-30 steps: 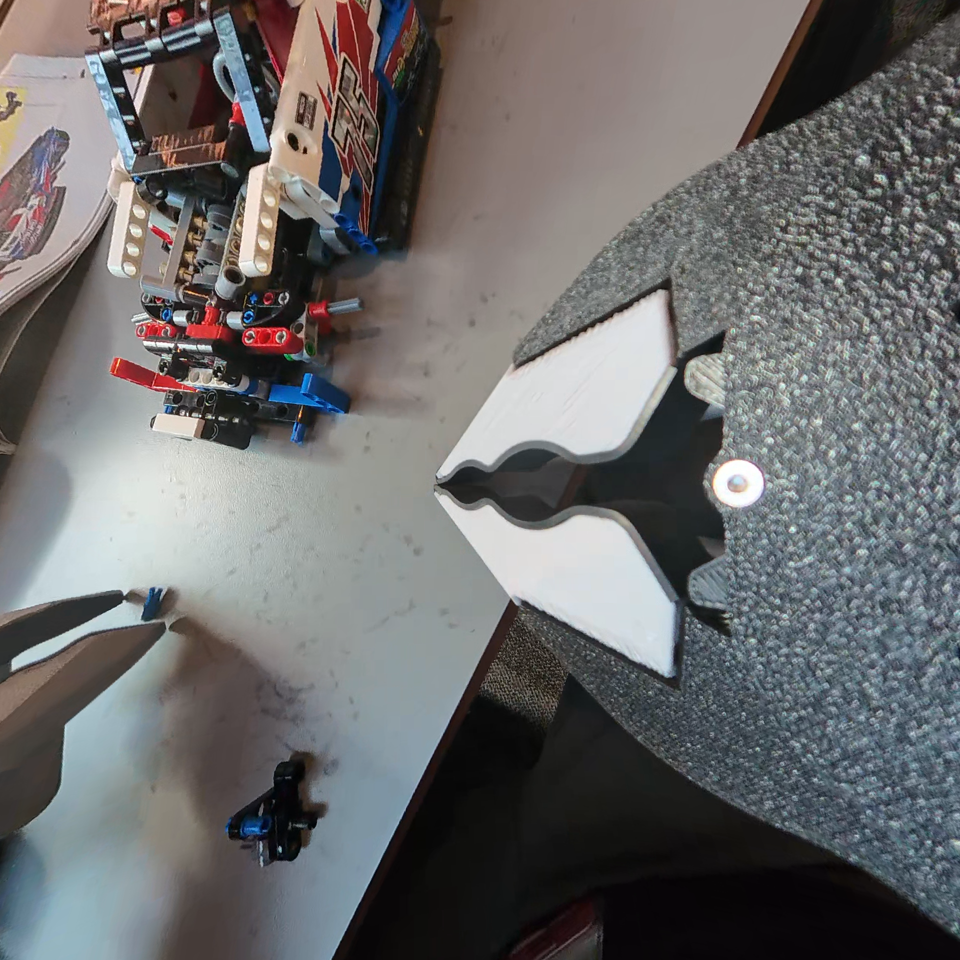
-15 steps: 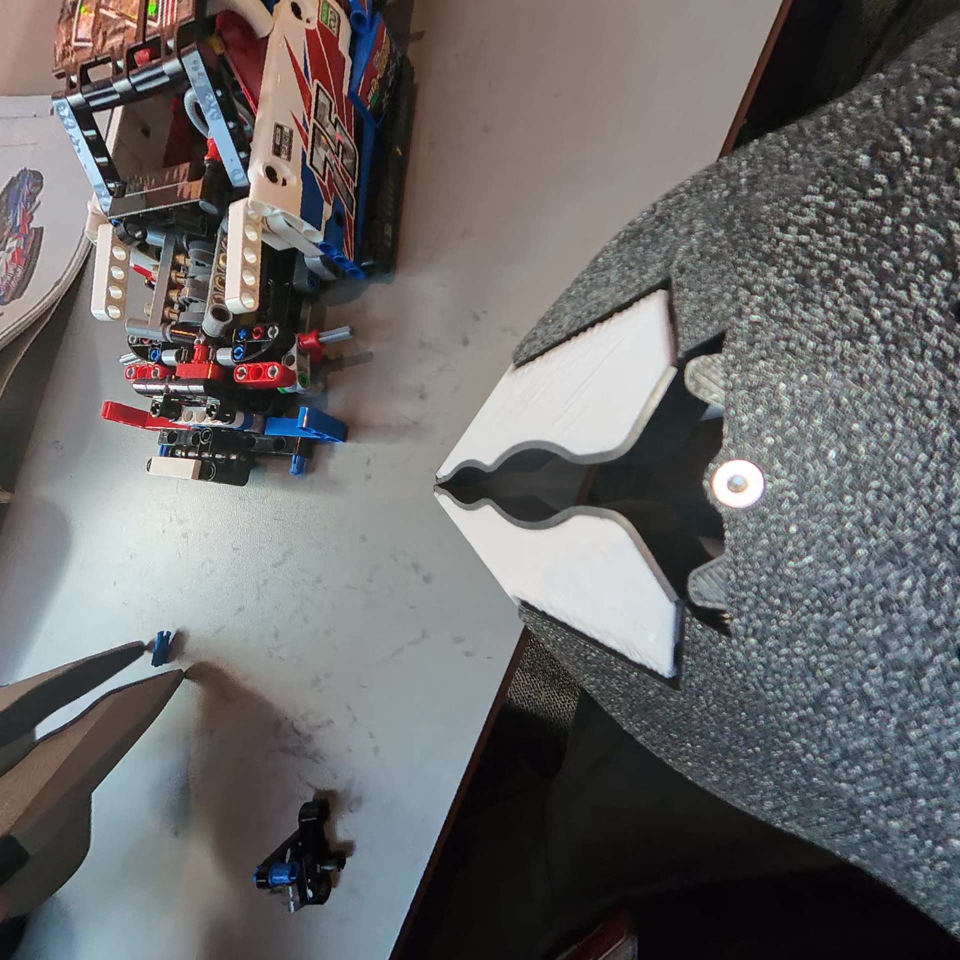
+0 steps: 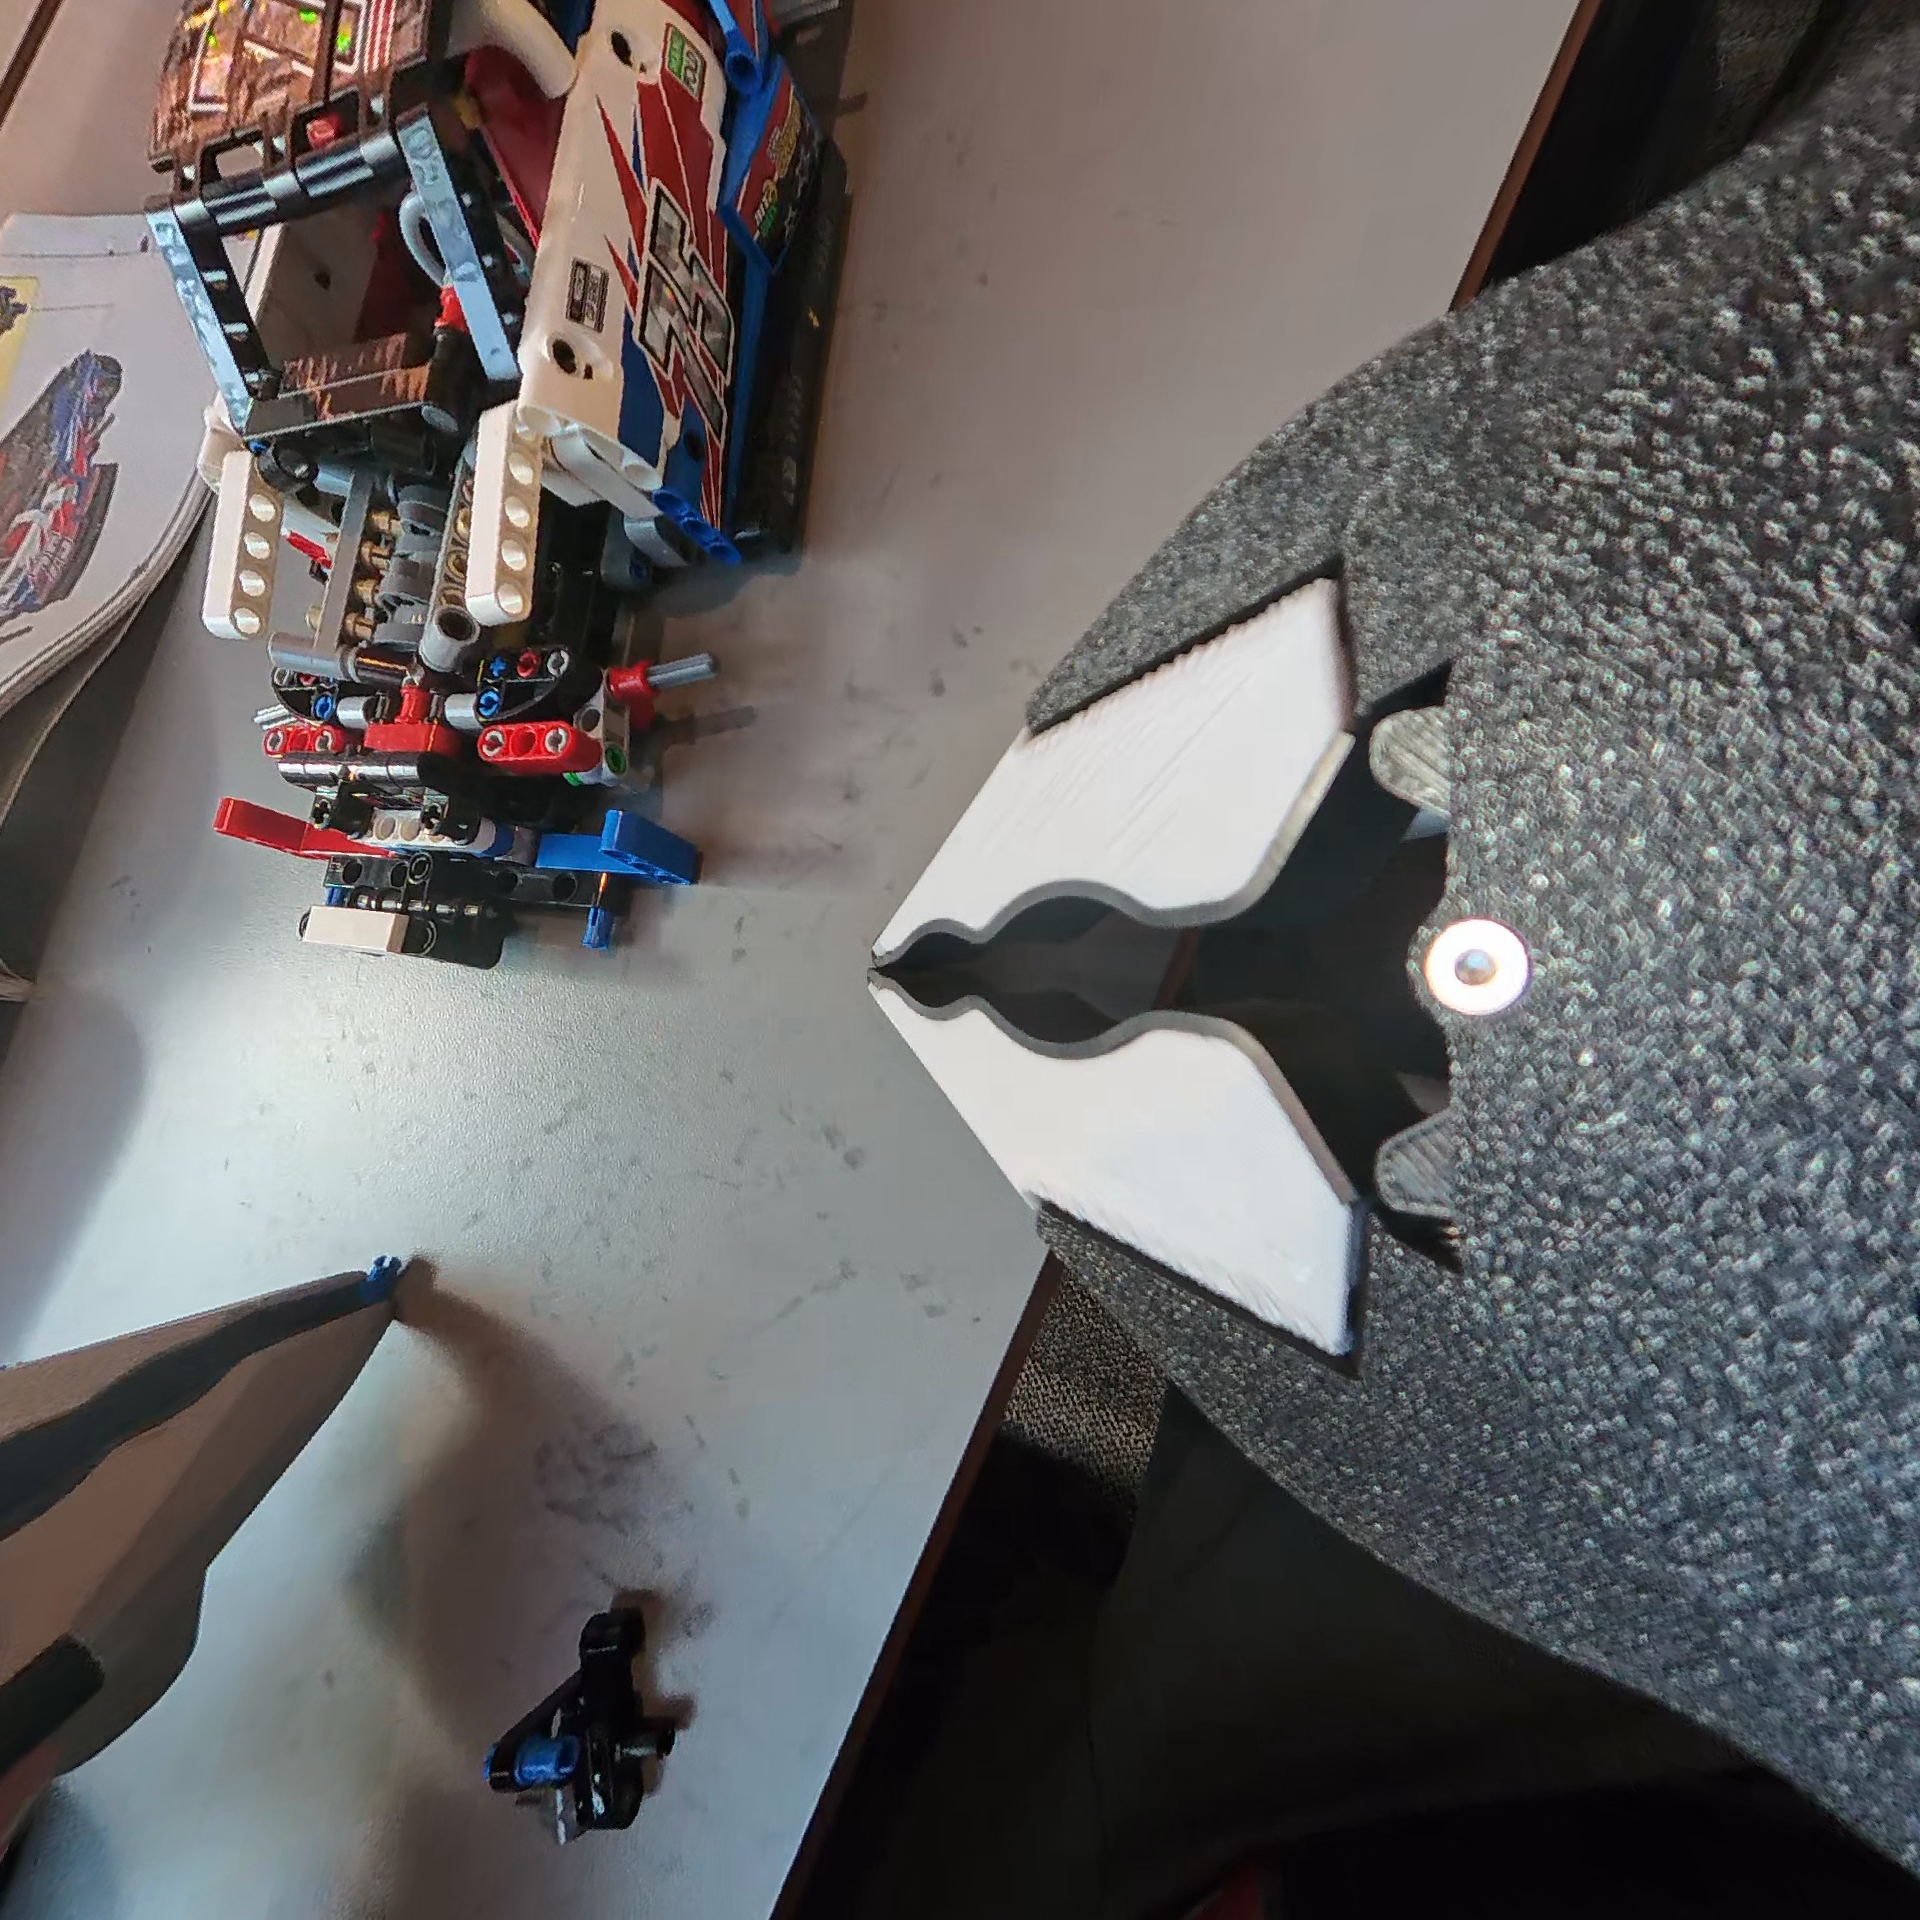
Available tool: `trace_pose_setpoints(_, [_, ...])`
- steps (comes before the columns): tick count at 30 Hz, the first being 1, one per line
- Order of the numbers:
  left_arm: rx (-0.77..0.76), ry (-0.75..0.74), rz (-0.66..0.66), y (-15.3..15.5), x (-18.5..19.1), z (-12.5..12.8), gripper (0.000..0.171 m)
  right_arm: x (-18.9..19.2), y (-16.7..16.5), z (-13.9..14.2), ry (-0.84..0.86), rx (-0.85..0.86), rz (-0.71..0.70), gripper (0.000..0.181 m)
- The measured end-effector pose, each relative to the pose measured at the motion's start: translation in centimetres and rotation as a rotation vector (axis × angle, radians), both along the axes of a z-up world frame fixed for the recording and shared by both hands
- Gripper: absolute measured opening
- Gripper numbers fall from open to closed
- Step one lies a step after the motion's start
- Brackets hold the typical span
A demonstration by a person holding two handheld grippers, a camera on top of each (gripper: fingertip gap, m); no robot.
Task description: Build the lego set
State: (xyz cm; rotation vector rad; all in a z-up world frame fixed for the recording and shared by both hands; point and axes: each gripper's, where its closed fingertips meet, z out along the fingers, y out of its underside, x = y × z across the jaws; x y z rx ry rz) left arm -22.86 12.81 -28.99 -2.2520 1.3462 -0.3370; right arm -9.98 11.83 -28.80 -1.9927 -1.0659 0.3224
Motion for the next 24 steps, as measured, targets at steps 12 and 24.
trace_pose_setpoints(12, [0.153,0.034,-0.105,0.0,0.3,0.2,0.001,-1.9,-0.9,1.5,0.196,-0.067,0.072,0.001])
trace_pose_setpoints(24, [0.491,-0.045,-0.359,-2.9,3.9,4.1,0.001,-5.1,-3.2,5.2,0.388,-0.064,0.260,0.022])
